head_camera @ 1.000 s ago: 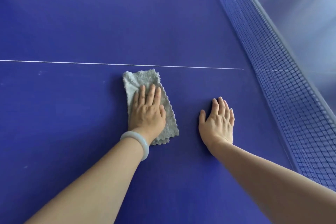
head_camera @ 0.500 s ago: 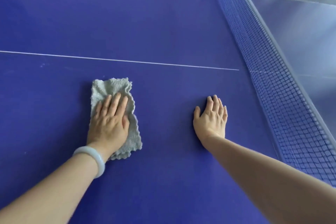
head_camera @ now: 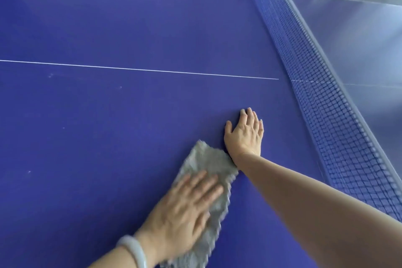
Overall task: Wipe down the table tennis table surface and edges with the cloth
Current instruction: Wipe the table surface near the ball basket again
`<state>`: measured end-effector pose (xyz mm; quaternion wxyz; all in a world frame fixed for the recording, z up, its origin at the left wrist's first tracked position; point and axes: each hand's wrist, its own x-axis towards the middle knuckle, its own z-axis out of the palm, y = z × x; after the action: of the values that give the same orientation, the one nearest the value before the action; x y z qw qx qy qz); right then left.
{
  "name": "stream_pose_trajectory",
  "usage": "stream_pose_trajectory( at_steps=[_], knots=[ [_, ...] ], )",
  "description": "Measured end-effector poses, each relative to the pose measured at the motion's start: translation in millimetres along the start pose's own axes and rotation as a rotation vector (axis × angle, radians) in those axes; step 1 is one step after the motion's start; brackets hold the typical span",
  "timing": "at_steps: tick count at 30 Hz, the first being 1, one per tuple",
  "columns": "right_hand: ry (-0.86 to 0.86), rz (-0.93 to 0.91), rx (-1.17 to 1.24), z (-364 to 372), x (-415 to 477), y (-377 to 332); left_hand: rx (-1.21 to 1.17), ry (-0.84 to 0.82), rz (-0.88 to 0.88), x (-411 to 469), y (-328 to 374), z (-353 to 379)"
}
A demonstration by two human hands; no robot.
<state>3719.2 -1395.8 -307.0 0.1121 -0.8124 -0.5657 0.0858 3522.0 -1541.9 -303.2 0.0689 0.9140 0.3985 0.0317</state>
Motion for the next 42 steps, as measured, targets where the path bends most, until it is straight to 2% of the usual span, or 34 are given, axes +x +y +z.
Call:
stream_pose_trajectory(
  at_steps=[2,4,7,10,14,16,18,21,23,25,27,29,30,32,34,39,42],
  knots=[
    [0.006,-0.011,0.018,-1,0,2,0.051,0.024,-0.167,16,-36,-8],
    [0.011,-0.018,0.032,-1,-1,3,0.079,0.019,-0.417,33,-63,-15],
    [0.004,-0.017,0.03,1,0,2,0.066,0.048,-0.642,46,-57,-13],
    [-0.006,-0.017,0.024,2,-2,1,0.039,0.081,-0.586,37,1,1],
    [-0.013,-0.029,0.019,2,-1,2,-0.081,0.027,-0.275,-8,88,14],
    [-0.013,-0.042,0.016,1,-1,3,-0.074,0.037,-0.171,-29,82,11],
    [-0.018,-0.051,-0.007,0,-1,3,-0.035,0.081,-0.247,-40,42,7],
    [-0.04,-0.069,-0.085,3,-4,0,0.032,0.116,-0.612,-43,-25,-7],
    [-0.06,-0.062,-0.157,2,-4,-2,0.037,0.115,-0.752,-38,-39,-7],
    [-0.081,-0.124,-0.195,-3,-8,0,0.041,0.106,-0.763,-33,-37,-3],
    [-0.109,-0.327,-0.188,-7,-24,0,0.055,0.094,-0.756,-35,-35,-2],
    [-0.131,-0.51,-0.115,-3,-73,-7,0.033,0.085,-0.762,-38,-39,-3],
    [-0.135,-0.54,-0.042,0,-109,-11,0.014,0.09,-0.769,-40,-41,-4],
    [-0.126,-0.544,0.038,7,-182,-15,-0.001,0.108,-0.776,-41,-41,-2],
    [-0.104,-0.462,0.085,11,-225,-17,-0.003,0.117,-0.776,-39,-40,-1],
    [-0.106,-0.353,0.164,10,-227,-25,0.029,0.086,-0.759,-41,-41,-3],
    [-0.125,-0.305,0.262,6,-227,-25,-0.009,0.086,-0.676,-59,1,3]
  ],
)
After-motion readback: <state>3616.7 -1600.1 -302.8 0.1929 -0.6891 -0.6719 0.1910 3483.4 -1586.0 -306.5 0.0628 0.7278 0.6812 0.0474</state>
